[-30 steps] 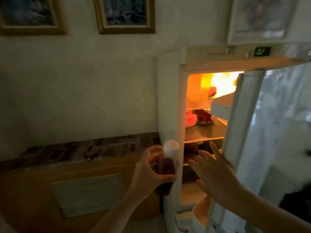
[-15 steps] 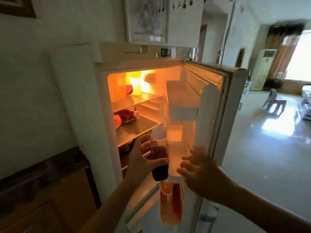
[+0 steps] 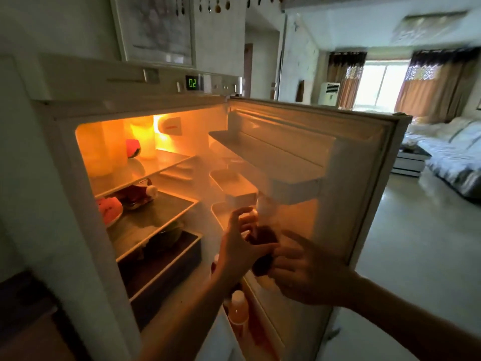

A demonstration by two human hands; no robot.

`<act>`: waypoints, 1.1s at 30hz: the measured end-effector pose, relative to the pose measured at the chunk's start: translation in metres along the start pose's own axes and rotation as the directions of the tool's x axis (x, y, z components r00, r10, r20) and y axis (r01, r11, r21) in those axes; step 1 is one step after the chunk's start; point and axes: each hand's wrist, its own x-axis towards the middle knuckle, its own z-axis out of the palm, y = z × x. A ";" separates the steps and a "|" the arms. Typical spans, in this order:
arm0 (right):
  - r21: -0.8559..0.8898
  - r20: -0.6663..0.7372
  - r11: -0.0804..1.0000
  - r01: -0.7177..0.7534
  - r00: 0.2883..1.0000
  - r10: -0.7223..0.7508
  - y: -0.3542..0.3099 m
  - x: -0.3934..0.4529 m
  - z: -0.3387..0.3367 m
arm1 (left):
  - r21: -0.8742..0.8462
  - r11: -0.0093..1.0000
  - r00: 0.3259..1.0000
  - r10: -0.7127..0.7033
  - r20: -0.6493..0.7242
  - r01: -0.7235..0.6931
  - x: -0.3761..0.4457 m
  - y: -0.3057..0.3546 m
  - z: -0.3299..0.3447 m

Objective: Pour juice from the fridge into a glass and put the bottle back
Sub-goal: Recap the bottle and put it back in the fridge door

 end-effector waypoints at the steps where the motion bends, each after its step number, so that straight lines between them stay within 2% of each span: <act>1: 0.023 0.004 0.999 -0.032 0.999 0.032 0.003 -0.003 0.000 | -0.002 1.000 1.000 -0.008 0.006 0.008 0.003 0.001 0.008; 7: -0.060 0.118 0.978 -0.198 0.972 0.204 0.013 -0.031 -0.007 | 0.036 0.997 0.998 -0.066 0.002 0.066 0.006 -0.015 0.042; 12: -0.129 0.147 0.965 -0.230 0.958 0.248 0.012 -0.045 -0.011 | 0.112 0.991 0.997 -0.075 0.016 0.073 0.008 -0.016 0.053; 16: -0.147 0.153 0.952 -0.267 0.945 0.289 0.011 -0.048 -0.013 | 0.166 0.986 0.999 -0.004 0.038 -0.002 0.011 -0.012 0.052; 19: -0.158 0.102 0.945 -0.286 0.947 0.303 0.012 -0.049 -0.017 | 0.225 0.965 0.991 0.134 0.028 -0.136 0.009 0.003 0.045; 21: -0.159 0.121 0.943 -0.293 0.942 0.313 0.013 -0.052 -0.019 | 0.336 0.903 0.949 0.309 -0.069 -0.270 0.007 0.020 0.040; 23: -0.113 0.175 0.940 -0.322 0.925 0.337 0.011 -0.054 -0.020 | 0.381 0.821 0.852 0.504 -0.138 -0.424 0.004 0.038 0.035; 25: -0.074 0.194 0.930 -0.360 0.910 0.367 0.009 -0.057 -0.022 | 0.416 0.730 0.760 0.637 -0.129 -0.542 0.000 0.056 0.034; 27: -0.032 0.170 0.912 -0.409 0.897 0.408 0.006 -0.061 -0.028 | 0.460 0.624 0.677 0.733 -0.064 -0.632 -0.003 0.075 0.036; 30: 0.066 0.062 0.839 -0.540 0.841 0.537 -0.005 -0.075 -0.034 | 0.566 0.421 0.584 0.800 0.137 -0.709 -0.001 0.099 0.047; 31: 0.099 0.033 0.798 -0.595 0.803 0.595 -0.011 -0.082 -0.035 | 0.619 0.351 0.574 0.793 0.203 -0.703 0.002 0.104 0.051; 33: 0.153 -0.027 0.711 -0.686 0.716 0.697 -0.021 -0.096 -0.033 | 0.688 0.278 0.594 0.756 0.273 -0.670 0.008 0.109 0.055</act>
